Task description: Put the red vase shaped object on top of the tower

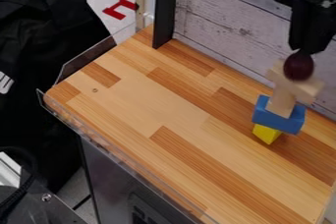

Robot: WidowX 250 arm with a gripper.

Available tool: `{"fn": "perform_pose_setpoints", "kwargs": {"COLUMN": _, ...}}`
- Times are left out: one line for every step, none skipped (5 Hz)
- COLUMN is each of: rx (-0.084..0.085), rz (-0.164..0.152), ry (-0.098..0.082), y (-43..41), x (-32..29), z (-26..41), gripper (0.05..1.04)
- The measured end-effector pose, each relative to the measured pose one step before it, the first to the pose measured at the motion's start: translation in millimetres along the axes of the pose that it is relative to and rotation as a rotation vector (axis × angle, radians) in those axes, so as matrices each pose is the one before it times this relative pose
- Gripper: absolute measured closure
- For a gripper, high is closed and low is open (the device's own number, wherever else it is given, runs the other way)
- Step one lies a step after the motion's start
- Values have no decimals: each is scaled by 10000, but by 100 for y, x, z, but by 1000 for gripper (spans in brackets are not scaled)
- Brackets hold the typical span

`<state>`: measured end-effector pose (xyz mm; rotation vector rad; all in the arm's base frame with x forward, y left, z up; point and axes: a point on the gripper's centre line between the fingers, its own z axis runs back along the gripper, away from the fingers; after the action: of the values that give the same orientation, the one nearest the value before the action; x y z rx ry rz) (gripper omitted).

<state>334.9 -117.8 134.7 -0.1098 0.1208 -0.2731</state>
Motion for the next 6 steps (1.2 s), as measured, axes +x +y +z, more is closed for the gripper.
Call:
{"fn": "perform_pose_setpoints", "kwargs": {"rx": 10, "rz": 184, "ry": 22, "y": 284, "x": -60, "z": -313, "gripper": 447}}
{"fn": "perform_pose_setpoints", "kwargs": {"rx": -38, "rz": 153, "ry": 5, "y": 255, "x": -26, "z": -230, "gripper": 155}}
{"fn": "perform_pose_setpoints", "kwargs": {"rx": -128, "rz": -46, "ry": -93, "y": -164, "x": -250, "z": 649, "gripper": 81}}
{"fn": "perform_pose_setpoints", "kwargs": {"rx": -42, "rz": 74, "ry": -836, "y": 309, "x": -1129, "z": 3782, "gripper": 84}}
{"fn": "perform_pose_setpoints", "kwargs": {"rx": -108, "rz": 224, "ry": -553, "y": 729, "x": -1181, "z": 2056, "gripper": 84}}
{"fn": "perform_pose_setpoints", "kwargs": {"rx": -58, "rz": 489, "ry": 403, "y": 1964, "x": -2039, "z": -820, "gripper": 84}}
